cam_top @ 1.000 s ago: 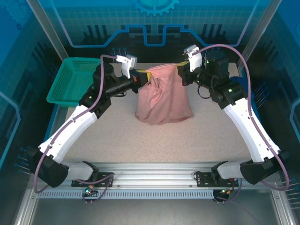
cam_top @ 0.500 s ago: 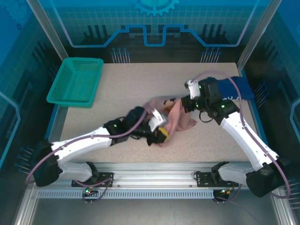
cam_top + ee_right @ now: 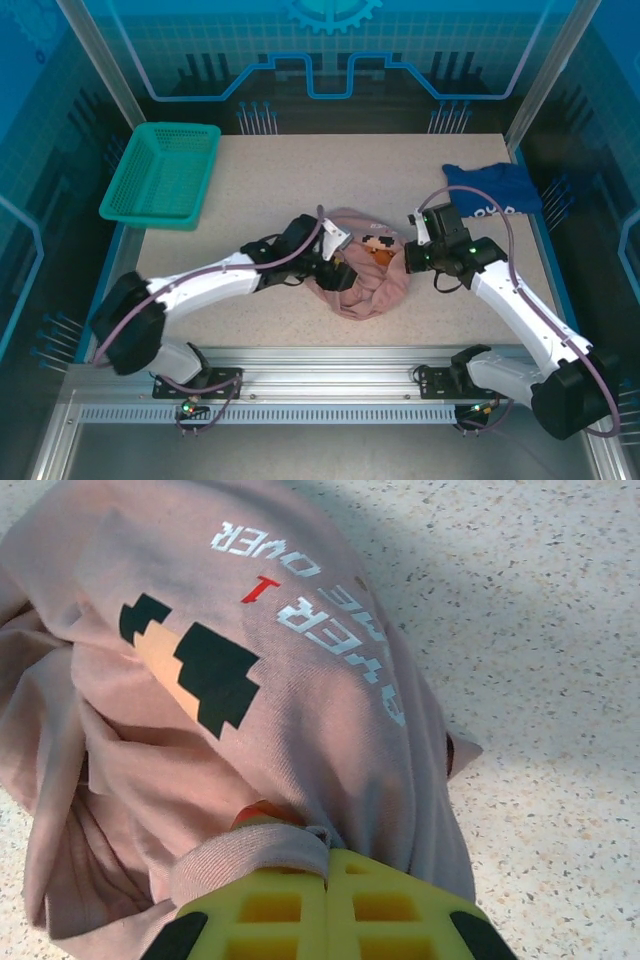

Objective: Fold the inside-out t-shirt

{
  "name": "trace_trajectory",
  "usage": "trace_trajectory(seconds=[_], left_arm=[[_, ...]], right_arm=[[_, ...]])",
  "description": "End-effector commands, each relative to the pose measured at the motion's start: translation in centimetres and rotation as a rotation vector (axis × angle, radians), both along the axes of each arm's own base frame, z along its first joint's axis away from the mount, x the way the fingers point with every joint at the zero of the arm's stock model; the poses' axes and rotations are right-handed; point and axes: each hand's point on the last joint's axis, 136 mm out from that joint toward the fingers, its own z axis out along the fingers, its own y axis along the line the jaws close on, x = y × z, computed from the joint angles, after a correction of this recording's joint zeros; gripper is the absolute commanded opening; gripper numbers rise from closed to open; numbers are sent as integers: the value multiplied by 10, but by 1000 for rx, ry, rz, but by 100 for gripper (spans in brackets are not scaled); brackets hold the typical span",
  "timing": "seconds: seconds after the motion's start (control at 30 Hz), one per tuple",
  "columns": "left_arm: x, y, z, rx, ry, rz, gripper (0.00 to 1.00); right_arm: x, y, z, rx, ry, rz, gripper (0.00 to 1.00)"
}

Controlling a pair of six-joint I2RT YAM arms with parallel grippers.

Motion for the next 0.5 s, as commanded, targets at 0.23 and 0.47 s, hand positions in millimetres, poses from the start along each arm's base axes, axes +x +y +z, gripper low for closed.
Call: trace_trajectory(seconds=[0.23, 0.47], left_arm=[[24, -37, -58, 176, 61, -3, 67], [51, -57, -61, 129, 49, 64, 23]], right_arm=[[8, -6, 6, 9, -15, -33, 0], [11, -5, 16, 29, -56, -24, 0]])
